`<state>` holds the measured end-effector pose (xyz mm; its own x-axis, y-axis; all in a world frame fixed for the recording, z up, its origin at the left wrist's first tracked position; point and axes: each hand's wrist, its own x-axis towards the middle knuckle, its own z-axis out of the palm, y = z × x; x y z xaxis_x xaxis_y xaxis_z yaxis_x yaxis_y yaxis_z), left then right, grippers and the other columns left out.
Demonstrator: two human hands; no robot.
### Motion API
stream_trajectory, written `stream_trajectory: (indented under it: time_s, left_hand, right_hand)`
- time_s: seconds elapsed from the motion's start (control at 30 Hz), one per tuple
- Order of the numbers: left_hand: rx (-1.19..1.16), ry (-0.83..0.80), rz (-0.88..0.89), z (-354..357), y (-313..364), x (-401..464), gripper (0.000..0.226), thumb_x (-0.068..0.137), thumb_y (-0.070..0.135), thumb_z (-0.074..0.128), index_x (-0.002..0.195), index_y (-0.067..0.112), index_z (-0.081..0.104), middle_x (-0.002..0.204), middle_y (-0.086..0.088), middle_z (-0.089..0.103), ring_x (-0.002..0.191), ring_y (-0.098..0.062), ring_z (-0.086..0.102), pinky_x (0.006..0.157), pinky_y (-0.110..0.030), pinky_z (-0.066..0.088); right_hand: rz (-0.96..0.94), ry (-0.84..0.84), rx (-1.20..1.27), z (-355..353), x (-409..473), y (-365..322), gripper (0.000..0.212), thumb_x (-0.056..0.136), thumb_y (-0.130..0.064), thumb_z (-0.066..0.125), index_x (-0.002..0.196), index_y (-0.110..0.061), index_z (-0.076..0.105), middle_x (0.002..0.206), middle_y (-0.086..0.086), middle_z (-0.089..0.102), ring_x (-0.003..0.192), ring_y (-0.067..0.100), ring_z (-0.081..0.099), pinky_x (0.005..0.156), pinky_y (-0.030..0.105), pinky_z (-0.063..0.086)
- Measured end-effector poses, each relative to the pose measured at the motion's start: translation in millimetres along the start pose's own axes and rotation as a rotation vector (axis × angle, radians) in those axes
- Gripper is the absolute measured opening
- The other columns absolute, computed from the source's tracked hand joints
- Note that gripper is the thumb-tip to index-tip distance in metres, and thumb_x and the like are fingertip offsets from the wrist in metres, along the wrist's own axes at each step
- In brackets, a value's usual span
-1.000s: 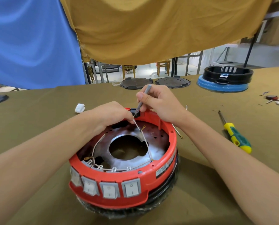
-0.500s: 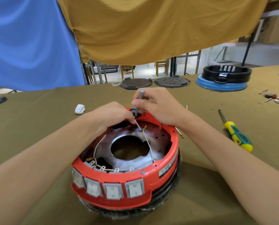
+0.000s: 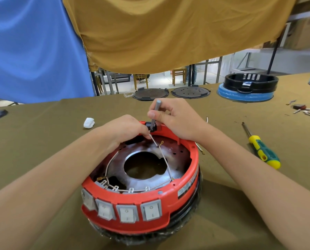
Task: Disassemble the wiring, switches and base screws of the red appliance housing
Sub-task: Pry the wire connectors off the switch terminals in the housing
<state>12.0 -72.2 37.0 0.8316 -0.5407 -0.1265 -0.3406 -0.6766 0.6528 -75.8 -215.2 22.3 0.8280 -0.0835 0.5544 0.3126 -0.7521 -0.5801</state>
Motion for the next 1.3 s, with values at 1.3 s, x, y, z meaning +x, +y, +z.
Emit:
stream_trajectory:
  time_s: [1.3]
  left_hand:
    - [-0.02,-0.009,-0.009,-1.0,0.5,-1.7,0.024,0.073,0.028,0.079,0.09,0.011,0.079,0.103,-0.012,0.072,0.102,-0.027,0.063,0.09,-0.037,0.048]
  right_hand:
    - [0.177,0.036,0.218,4.3,5.1,10.2,0.024,0.103,-0.021,0.055,0.081,-0.017,0.064,0.066,0.001,0.065,0.062,0.008,0.062,0.069,0.022,0.048]
